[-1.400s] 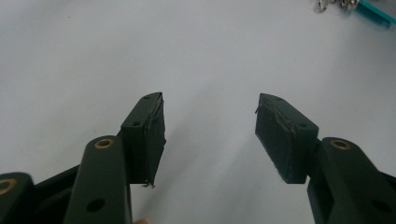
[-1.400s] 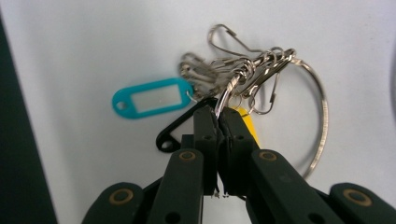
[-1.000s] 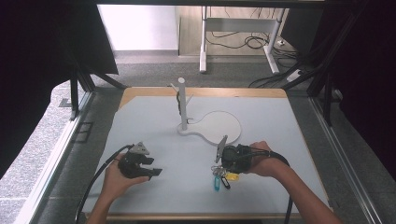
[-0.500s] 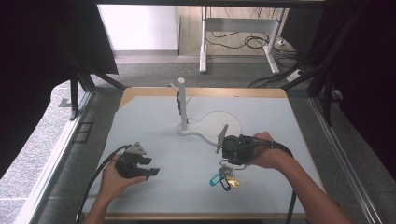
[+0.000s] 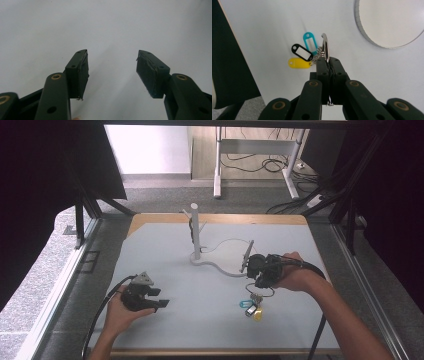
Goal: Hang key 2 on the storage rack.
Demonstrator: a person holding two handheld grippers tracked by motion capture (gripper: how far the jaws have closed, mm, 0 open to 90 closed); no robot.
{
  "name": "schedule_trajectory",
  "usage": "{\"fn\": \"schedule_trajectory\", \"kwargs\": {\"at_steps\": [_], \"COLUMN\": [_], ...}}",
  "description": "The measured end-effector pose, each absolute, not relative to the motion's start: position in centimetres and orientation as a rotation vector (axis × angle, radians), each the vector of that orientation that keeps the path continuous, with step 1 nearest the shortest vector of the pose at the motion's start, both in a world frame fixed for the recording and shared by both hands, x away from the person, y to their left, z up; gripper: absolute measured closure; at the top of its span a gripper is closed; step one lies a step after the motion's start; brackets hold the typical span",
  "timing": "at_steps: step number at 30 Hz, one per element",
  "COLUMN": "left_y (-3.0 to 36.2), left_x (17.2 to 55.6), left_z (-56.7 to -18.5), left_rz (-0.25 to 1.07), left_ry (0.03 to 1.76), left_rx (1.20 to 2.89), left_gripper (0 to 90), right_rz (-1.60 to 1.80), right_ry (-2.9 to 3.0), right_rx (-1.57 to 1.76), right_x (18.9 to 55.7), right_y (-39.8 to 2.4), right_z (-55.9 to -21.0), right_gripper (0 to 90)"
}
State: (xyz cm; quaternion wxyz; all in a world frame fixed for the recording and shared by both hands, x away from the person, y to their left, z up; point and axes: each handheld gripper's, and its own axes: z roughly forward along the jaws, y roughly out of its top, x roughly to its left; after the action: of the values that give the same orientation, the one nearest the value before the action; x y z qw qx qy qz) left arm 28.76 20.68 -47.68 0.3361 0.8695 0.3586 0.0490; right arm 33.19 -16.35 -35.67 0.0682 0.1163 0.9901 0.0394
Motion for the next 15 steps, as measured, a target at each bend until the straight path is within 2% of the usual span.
{"fn": "schedule_trajectory", "kwargs": {"at_steps": [15], "left_y": [21.0], "left_x": [28.8], "left_z": [-47.9], "left_rz": [0.11], "left_ry": [0.949], "left_rx": [2.258], "left_gripper": [43.2], "right_rz": [0.234], "right_ry": [2.968], "right_rx": [0.51], "right_x": [34.5], "right_y": [-18.5], "right_z": [-33.1], "right_gripper": [87.9]}}
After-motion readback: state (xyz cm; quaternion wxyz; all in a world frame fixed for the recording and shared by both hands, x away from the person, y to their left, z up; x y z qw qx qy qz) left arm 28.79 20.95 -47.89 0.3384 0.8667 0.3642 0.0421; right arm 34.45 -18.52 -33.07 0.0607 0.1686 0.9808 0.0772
